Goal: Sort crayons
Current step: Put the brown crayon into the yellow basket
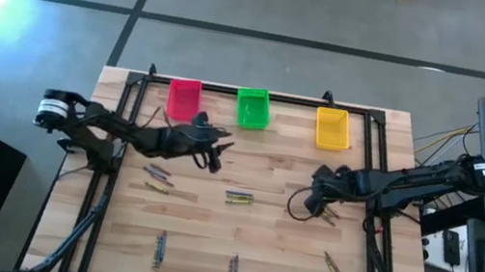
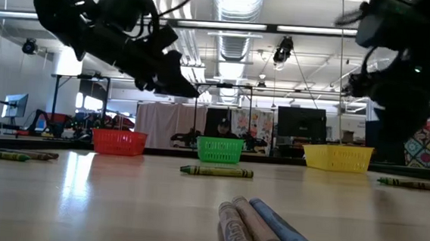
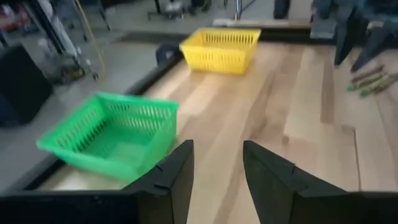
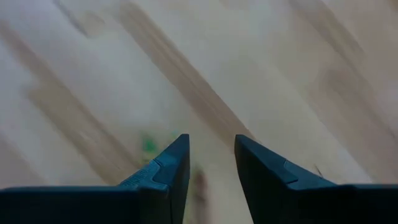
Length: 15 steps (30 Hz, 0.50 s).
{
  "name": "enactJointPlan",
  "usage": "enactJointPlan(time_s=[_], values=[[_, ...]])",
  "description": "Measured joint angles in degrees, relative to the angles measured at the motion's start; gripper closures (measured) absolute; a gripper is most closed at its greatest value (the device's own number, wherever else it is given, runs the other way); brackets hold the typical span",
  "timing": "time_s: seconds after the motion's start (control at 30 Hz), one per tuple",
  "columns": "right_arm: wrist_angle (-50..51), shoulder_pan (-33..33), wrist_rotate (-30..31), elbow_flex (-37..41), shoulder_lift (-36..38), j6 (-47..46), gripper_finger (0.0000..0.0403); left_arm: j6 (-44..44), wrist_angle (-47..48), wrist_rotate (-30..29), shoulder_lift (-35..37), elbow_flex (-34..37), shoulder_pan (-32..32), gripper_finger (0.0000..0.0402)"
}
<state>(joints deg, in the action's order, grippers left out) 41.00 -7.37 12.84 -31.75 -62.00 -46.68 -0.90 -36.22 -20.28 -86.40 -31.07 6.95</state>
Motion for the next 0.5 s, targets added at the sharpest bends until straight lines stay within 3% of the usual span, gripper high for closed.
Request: enactJointPlan(time_s=[0.13, 0.37, 0.5], values=[[6.3, -1.7, 0.0, 0.1, 0.0, -6.1, 0.03, -0.5, -4.5, 0.0, -2.5, 0.0, -2.3, 0.0279], [6.3, -4.7, -1.1, 0.1, 0.0, -10.7, 0.0331, 2.6, -6.8, -0.5, -1.0, -0.1, -7.7, 0.0285], [6.5, -7.1, -1.3, 0.1, 0.0, -13.8, 0.0344, 2.2, -5.5, -7.8, 3.1, 1.3, -12.9, 0.0297]])
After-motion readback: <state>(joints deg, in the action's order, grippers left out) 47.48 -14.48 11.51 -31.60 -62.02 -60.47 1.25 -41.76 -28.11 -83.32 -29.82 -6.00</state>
